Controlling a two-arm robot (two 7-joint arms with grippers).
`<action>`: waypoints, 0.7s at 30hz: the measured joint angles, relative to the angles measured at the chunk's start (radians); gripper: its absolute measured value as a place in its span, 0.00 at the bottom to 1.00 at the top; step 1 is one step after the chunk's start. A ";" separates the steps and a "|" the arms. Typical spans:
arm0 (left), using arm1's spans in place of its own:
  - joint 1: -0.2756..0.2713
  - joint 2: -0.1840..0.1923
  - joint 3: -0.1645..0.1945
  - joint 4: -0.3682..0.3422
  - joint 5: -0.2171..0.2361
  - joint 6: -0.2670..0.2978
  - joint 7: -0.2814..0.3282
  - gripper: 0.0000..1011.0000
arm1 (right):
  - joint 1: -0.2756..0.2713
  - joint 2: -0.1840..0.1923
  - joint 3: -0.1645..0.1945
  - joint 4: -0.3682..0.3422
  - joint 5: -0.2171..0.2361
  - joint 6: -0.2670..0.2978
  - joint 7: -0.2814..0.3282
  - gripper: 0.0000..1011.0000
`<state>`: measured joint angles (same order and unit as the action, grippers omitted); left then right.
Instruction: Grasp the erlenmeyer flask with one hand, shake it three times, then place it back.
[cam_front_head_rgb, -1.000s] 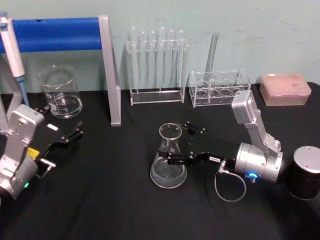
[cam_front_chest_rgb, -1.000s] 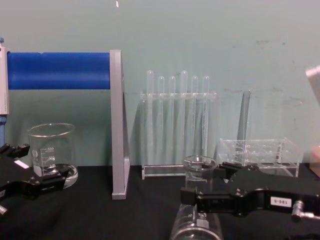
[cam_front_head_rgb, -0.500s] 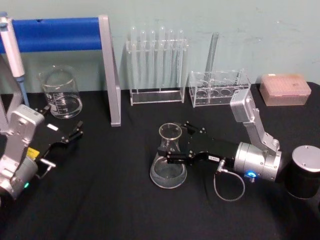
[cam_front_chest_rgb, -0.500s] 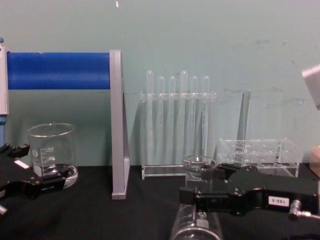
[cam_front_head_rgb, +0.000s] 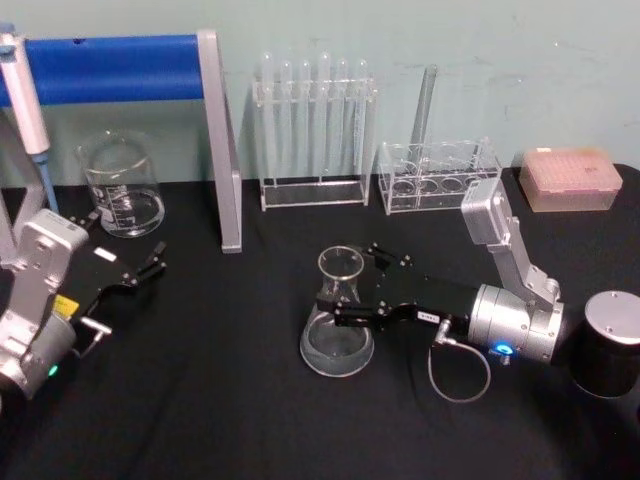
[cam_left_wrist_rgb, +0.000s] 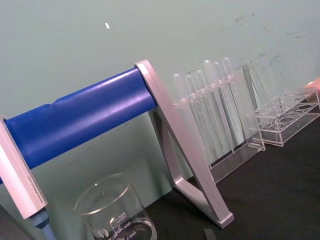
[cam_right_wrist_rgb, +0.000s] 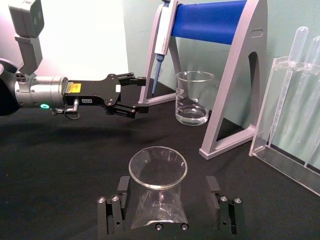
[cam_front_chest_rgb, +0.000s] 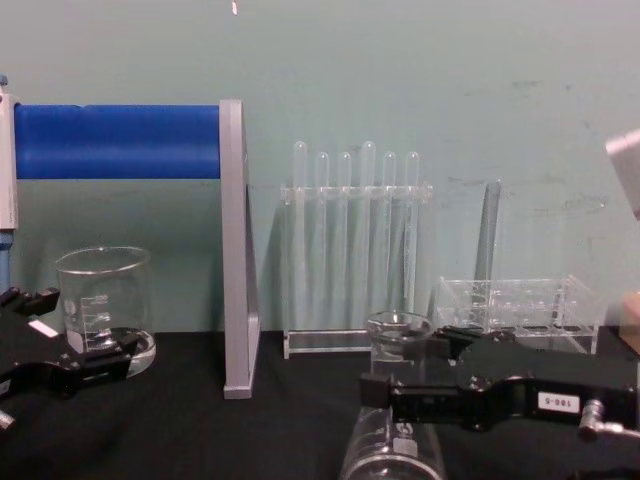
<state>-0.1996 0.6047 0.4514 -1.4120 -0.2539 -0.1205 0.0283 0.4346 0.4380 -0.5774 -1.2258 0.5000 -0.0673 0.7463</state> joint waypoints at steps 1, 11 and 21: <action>0.000 0.000 0.000 0.000 0.000 0.000 0.000 0.99 | 0.000 0.000 0.000 0.000 0.000 0.000 0.000 0.94; 0.000 0.000 0.000 0.000 0.000 0.000 0.000 0.99 | 0.000 0.000 0.000 -0.001 0.000 -0.001 0.000 0.66; 0.000 0.000 0.000 0.000 0.000 0.000 0.000 0.99 | 0.000 0.000 0.000 -0.001 0.000 -0.001 0.000 0.44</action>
<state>-0.1995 0.6047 0.4514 -1.4120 -0.2539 -0.1205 0.0283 0.4341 0.4384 -0.5773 -1.2265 0.5001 -0.0686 0.7465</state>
